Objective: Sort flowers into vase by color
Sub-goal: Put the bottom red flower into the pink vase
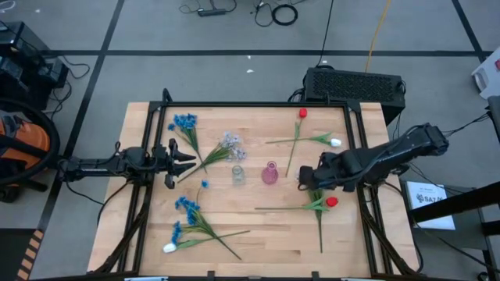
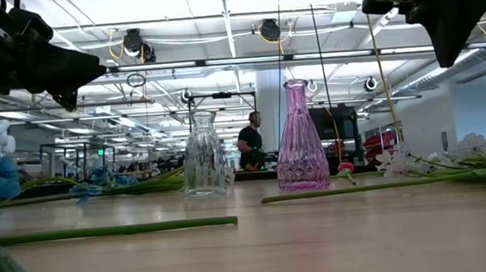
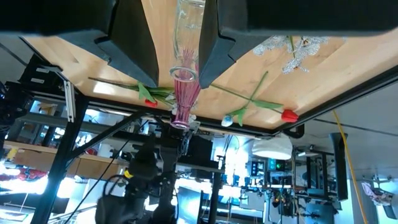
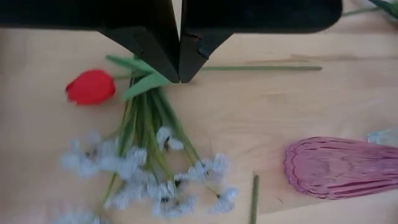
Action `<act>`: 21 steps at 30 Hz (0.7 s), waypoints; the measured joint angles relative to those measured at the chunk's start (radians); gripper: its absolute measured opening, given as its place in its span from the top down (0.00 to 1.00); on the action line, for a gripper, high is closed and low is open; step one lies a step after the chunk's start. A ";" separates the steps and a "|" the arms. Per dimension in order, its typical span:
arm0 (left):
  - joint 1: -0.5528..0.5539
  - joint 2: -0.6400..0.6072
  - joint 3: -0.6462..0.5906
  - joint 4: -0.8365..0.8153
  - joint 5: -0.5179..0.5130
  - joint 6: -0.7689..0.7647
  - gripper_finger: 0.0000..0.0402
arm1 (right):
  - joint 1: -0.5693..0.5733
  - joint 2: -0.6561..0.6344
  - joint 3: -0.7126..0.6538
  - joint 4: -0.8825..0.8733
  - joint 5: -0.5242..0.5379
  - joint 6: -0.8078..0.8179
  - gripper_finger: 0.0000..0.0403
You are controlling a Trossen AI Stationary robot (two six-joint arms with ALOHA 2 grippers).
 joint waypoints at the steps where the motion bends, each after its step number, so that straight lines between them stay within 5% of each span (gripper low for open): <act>1: 0.000 0.000 0.000 0.000 0.000 0.000 0.70 | 0.012 0.011 0.000 0.002 -0.007 0.040 1.00; 7: 0.000 0.000 0.000 0.000 0.000 0.000 0.70 | 0.067 0.093 0.000 0.038 -0.108 0.269 1.00; 13: 0.000 0.000 0.000 0.000 0.000 0.000 0.70 | 0.089 0.191 0.000 0.131 -0.187 0.323 0.99; 21: 0.000 0.000 0.000 0.000 0.000 0.000 0.70 | 0.089 0.319 0.000 0.229 -0.202 0.331 0.83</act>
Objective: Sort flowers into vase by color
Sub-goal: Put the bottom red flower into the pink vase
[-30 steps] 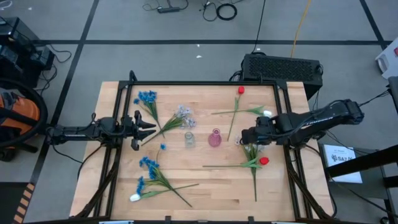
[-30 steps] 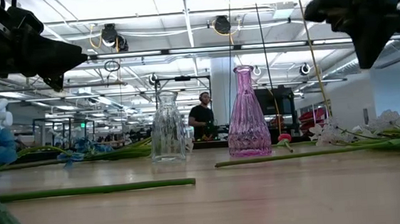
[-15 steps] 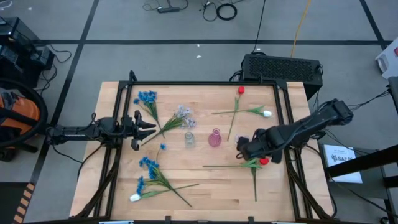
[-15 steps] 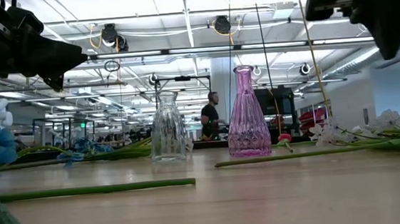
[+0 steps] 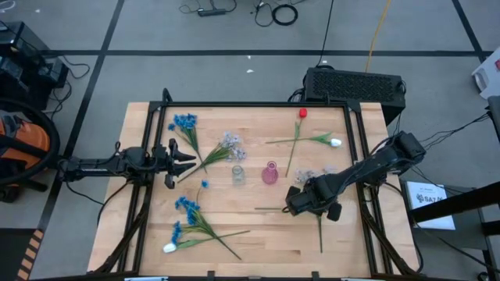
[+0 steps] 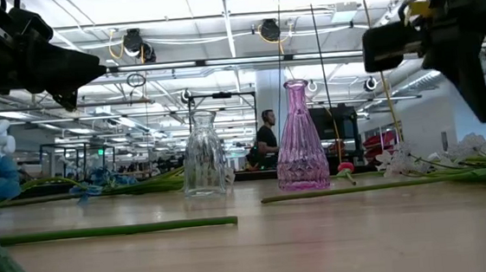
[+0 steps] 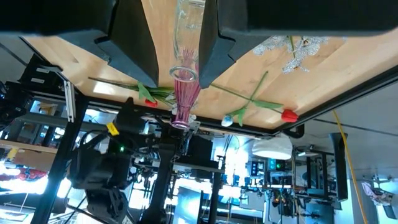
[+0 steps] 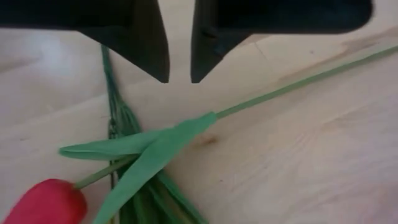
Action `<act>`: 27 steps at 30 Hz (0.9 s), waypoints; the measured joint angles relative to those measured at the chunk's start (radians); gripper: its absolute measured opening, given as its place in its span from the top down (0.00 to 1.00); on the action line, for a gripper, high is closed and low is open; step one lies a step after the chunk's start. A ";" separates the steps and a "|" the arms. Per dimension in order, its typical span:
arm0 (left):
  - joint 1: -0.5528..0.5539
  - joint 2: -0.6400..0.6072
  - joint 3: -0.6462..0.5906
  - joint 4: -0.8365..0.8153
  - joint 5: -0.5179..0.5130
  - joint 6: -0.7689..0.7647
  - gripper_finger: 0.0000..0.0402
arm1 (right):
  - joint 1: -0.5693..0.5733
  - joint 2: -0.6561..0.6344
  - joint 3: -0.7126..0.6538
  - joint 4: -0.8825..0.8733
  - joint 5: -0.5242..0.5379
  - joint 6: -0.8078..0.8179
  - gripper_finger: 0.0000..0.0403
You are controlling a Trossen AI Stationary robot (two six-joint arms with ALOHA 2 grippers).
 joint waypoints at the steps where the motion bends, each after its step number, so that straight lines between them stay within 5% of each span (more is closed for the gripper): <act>1: 0.000 0.000 0.000 0.000 0.000 0.000 0.70 | -0.001 0.012 0.000 0.012 0.000 0.000 0.80; 9: 0.000 0.000 0.000 0.000 0.000 0.000 0.70 | -0.020 0.107 0.000 0.014 0.000 -0.004 0.63; 17: 0.000 0.000 0.000 0.000 0.000 0.000 0.70 | -0.056 0.201 0.001 0.009 0.003 -0.018 0.56; 22: 0.000 0.000 0.000 0.000 0.000 0.000 0.70 | -0.063 0.229 0.004 0.046 0.014 -0.066 0.61; 27: 0.000 0.000 0.000 0.000 0.000 0.000 0.70 | -0.069 0.232 0.001 0.087 0.047 -0.130 0.80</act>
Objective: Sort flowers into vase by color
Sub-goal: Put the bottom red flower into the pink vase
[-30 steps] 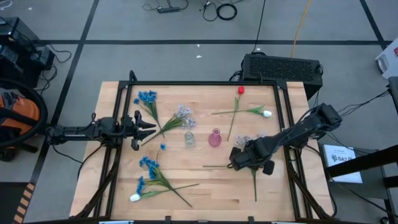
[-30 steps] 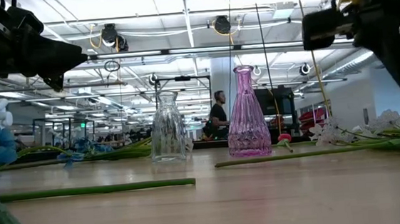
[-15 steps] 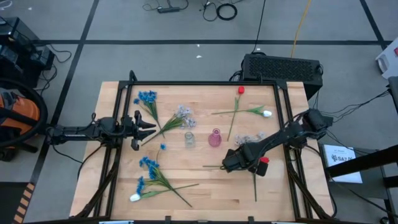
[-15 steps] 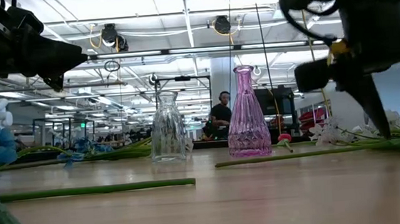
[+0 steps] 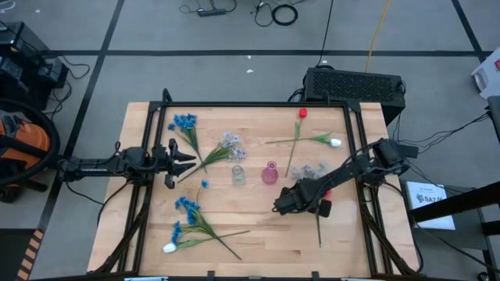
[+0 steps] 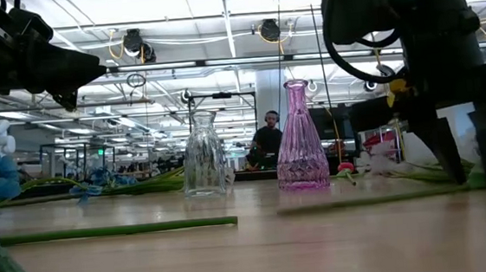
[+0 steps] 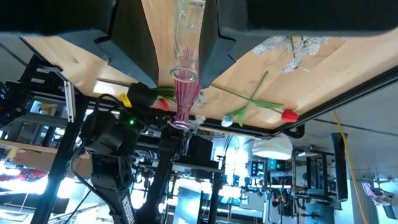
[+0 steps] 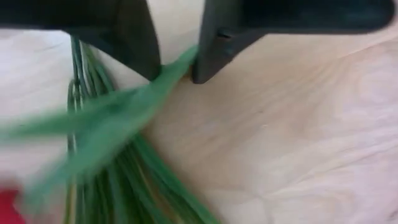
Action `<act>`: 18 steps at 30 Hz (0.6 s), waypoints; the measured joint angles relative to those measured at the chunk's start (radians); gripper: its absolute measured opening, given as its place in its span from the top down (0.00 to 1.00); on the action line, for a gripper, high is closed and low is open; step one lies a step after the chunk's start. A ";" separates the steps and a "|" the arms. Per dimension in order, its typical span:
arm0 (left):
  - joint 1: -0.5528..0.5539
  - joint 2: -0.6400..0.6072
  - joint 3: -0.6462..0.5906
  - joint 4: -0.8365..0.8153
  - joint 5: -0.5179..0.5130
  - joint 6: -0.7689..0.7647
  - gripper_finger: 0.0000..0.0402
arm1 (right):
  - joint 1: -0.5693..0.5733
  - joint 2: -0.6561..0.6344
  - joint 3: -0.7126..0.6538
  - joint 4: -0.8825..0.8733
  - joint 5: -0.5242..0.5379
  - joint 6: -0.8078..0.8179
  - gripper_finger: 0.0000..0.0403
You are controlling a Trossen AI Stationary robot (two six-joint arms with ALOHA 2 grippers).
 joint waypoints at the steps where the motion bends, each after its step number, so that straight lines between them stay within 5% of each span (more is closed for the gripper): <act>1: 0.000 0.000 0.000 0.001 0.000 0.000 0.70 | 0.000 0.000 0.000 0.003 0.002 -0.009 0.85; 4: 0.000 0.000 0.000 0.000 0.000 0.000 0.70 | 0.000 0.001 0.001 0.003 0.013 -0.040 0.97; 9: 0.000 0.000 0.000 0.000 0.000 0.000 0.70 | 0.000 -0.035 -0.003 -0.001 0.021 -0.085 0.96; 18: 0.000 0.000 0.000 0.000 0.000 0.000 0.70 | 0.000 -0.284 -0.002 -0.077 0.322 -0.123 0.99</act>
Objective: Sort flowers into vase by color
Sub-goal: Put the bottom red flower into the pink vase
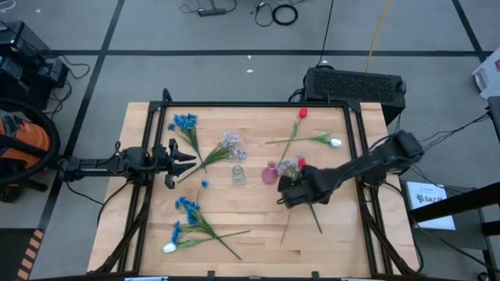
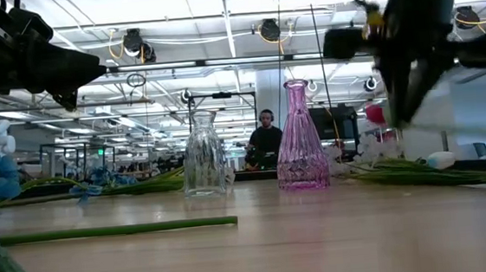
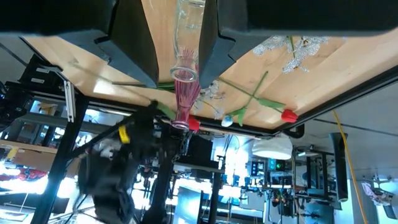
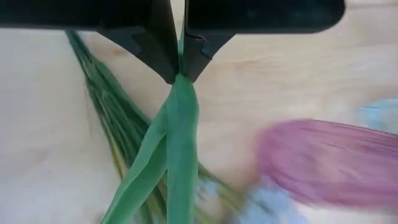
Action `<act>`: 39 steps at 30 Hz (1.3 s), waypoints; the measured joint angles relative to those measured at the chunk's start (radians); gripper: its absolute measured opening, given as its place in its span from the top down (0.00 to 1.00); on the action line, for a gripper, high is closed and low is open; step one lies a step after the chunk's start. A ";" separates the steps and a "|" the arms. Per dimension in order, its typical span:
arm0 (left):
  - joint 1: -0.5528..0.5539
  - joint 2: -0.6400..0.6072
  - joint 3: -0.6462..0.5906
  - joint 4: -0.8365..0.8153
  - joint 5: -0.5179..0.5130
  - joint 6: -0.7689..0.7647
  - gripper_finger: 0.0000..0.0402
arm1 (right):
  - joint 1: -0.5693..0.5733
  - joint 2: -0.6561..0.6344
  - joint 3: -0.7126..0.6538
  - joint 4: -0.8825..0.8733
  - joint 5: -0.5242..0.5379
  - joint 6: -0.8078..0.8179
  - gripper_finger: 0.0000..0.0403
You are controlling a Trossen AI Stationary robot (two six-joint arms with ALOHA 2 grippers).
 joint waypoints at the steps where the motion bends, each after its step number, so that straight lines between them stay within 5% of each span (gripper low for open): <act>1: 0.000 0.000 0.000 0.000 0.000 0.000 0.70 | 0.000 -0.035 0.000 -0.029 0.018 -0.016 0.99; 8: 0.000 0.000 0.000 0.000 0.000 0.000 0.70 | -0.019 -0.227 0.001 -0.277 0.059 -0.207 0.99; 13: 0.000 0.000 0.000 0.000 0.000 0.000 0.70 | -0.065 -0.324 0.001 -0.280 0.439 -0.435 0.99; 16: 0.000 0.000 0.000 0.000 0.000 0.000 0.70 | -0.139 -0.382 0.001 -0.141 0.525 -0.684 0.99; 25: 0.000 0.000 0.000 0.000 0.000 0.000 0.70 | -0.424 -0.435 0.001 0.315 0.331 -1.485 1.00; 39: 0.000 0.000 0.000 0.000 0.000 0.000 0.70 | -0.768 -0.449 -0.010 0.577 -0.230 -1.963 1.00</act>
